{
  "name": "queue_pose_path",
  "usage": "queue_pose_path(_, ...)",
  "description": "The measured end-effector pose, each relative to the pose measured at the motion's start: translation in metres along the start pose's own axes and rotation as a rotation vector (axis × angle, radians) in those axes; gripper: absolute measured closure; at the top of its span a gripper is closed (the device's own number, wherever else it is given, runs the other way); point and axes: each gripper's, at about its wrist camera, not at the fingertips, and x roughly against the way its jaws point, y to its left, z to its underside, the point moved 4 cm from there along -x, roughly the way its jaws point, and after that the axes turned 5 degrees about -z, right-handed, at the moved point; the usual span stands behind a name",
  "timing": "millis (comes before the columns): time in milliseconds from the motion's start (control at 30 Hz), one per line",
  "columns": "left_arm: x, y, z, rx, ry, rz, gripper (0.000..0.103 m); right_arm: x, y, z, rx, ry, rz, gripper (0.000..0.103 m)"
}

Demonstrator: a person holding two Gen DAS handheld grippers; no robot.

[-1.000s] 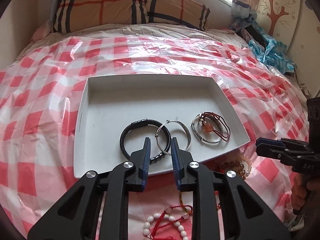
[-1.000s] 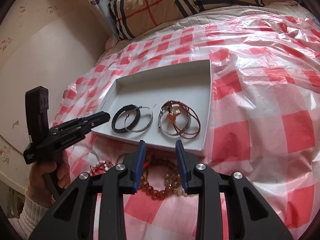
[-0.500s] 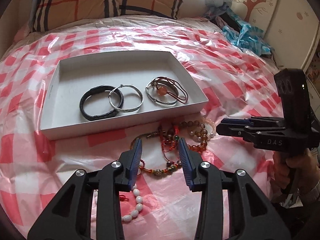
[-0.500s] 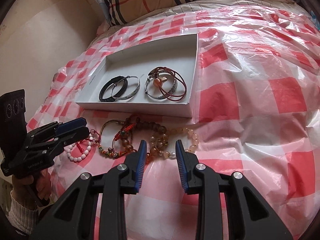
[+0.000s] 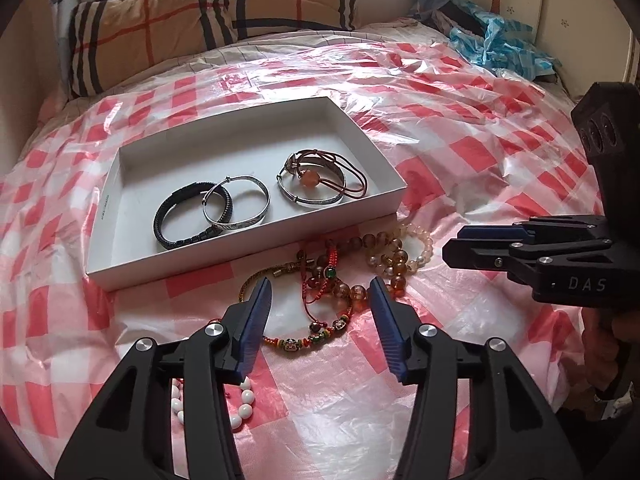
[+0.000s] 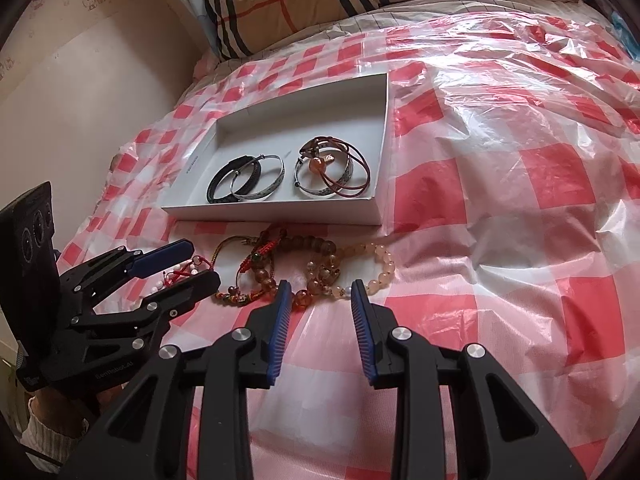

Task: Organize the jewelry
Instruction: 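Move the left tool to the bracelet pile and grasp the red-bead bracelet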

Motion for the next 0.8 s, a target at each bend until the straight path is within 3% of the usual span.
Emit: queue_pose_path(800, -0.021, -0.013, -0.004, -0.037, 0.022, -0.063, 0.052, 0.001, -0.019, 0.006, -0.024, -0.001, -0.001, 0.066)
